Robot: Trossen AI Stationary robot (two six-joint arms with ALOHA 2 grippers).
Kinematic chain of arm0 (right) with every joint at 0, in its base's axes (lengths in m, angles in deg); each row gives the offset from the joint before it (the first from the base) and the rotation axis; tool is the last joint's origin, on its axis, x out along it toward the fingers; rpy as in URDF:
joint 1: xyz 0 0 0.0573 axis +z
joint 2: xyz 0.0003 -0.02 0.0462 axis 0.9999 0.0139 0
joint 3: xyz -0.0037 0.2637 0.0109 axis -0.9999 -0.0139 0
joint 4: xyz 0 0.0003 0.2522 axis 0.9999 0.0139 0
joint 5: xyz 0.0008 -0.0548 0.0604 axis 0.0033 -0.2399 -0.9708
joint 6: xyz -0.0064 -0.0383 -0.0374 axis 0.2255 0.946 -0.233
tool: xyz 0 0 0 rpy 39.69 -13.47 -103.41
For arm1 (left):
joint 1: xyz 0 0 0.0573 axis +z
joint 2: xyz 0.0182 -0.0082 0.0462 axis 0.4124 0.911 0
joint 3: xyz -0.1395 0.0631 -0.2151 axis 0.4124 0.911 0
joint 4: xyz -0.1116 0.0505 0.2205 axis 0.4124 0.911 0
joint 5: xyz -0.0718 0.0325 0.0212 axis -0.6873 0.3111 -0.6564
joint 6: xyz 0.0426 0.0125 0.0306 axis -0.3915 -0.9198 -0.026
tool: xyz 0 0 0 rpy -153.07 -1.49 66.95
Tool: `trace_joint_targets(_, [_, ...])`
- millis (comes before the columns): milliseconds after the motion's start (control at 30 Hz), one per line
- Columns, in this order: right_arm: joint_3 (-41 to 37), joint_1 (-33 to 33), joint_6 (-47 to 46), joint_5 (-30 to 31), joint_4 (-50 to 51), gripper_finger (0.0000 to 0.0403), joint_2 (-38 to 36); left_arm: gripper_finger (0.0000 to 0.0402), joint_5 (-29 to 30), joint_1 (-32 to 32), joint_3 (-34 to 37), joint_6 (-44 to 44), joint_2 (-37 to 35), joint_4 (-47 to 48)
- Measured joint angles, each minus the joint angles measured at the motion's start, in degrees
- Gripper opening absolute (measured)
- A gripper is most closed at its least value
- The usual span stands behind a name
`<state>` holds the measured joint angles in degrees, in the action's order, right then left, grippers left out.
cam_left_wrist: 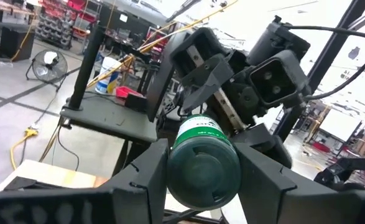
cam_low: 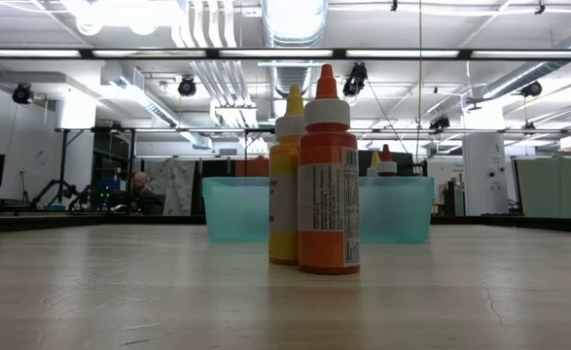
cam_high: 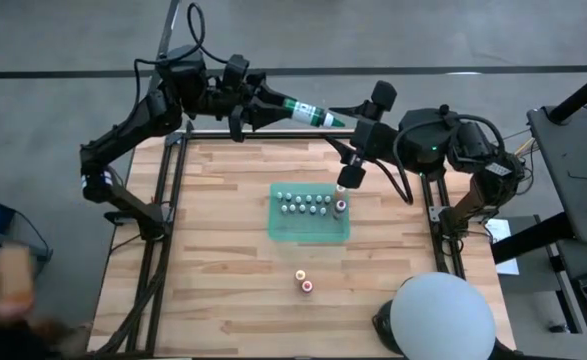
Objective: Pick & Place food coloring
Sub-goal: Put the big green food coloring bottle into the green container
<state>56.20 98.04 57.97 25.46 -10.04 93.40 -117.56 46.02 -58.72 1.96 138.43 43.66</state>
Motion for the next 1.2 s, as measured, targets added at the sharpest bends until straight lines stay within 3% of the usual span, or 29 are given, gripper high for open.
trace_joint_targets(167, [-0.18, -0.09, -0.15, -0.02, -0.37, 0.0206, 0.02, 0.0134, -0.8, -0.03, 0.04, 0.24, 0.28, 0.05])
trace_joint_targets(500, [-1.16, -0.22, -0.2, -0.04, -0.45, 0.0112, 0.02, 0.0134, -1.53, -0.02, 0.04, 0.75, 0.48, -0.4])
trace_joint_targets(733, [-1.18, -0.22, -0.13, -0.02, -0.37, 0.0106, 0.0, 0.014, -2.16, -0.02, 0.04, -0.85, 0.48, -0.46])
trace_joint_targets(1200, [-1.22, -0.22, -4.77, -0.44, 3.78, 0.0106, 0.05, 0.0247, -4.23, 0.13, 0.07, -5.32, 0.01, 2.43])
